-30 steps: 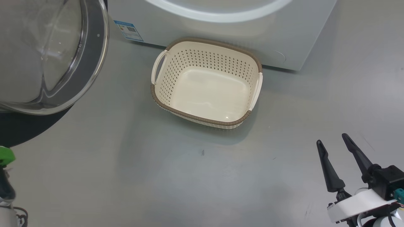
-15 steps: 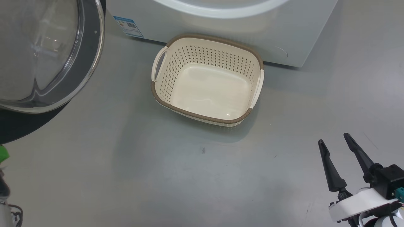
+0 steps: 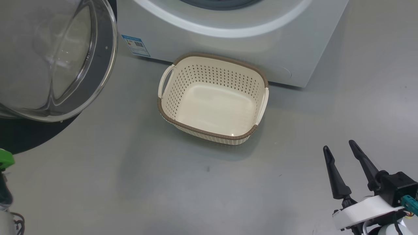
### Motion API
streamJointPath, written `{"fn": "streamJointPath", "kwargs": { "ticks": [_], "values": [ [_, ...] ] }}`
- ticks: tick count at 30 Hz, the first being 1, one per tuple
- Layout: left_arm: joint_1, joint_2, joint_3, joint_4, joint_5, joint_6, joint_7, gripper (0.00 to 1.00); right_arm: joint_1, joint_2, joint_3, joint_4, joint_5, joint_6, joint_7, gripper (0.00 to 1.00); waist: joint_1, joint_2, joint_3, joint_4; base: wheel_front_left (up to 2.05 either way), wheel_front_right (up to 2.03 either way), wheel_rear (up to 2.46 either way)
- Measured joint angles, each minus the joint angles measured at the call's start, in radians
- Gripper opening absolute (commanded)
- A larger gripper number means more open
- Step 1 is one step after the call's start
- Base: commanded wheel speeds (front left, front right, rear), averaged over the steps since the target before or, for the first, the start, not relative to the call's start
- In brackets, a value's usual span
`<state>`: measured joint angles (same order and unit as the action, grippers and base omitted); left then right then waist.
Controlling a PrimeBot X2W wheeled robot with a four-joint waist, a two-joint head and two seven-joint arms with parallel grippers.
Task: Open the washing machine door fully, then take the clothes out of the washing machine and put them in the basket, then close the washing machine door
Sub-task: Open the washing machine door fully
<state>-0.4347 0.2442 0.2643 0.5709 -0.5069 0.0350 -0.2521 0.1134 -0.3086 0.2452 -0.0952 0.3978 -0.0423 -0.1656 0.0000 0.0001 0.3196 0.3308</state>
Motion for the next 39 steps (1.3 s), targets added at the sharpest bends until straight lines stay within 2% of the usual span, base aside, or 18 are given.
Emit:
{"fn": "streamJointPath", "kwargs": {
  "ticks": [16, 22, 39],
  "values": [
    [0.114, -0.026, -0.118, -0.079, 0.106, -0.06, 0.0, 0.0, -0.009, 0.081, 0.016, 0.074, 0.034, 0.006, -0.048, 1.0, -0.0001, -0.0001, -0.151, -0.06, 0.0, 0.0, 0.0],
    [0.199, -0.065, -0.184, -0.091, 0.131, -0.093, 0.0, 0.0, -0.009, 0.095, 0.0, 0.09, 0.044, 0.004, -0.057, 1.0, 0.0, 0.0, -0.204, -0.11, 0.0, 0.0, 0.0],
    [0.354, -0.163, -0.26, -0.226, 0.159, -0.111, 0.0, 0.0, -0.006, 0.106, 0.004, 0.095, 0.043, 0.005, -0.069, 1.0, 0.0, 0.0, -0.293, -0.289, 0.0, 0.0, 0.0]
  ]
}}
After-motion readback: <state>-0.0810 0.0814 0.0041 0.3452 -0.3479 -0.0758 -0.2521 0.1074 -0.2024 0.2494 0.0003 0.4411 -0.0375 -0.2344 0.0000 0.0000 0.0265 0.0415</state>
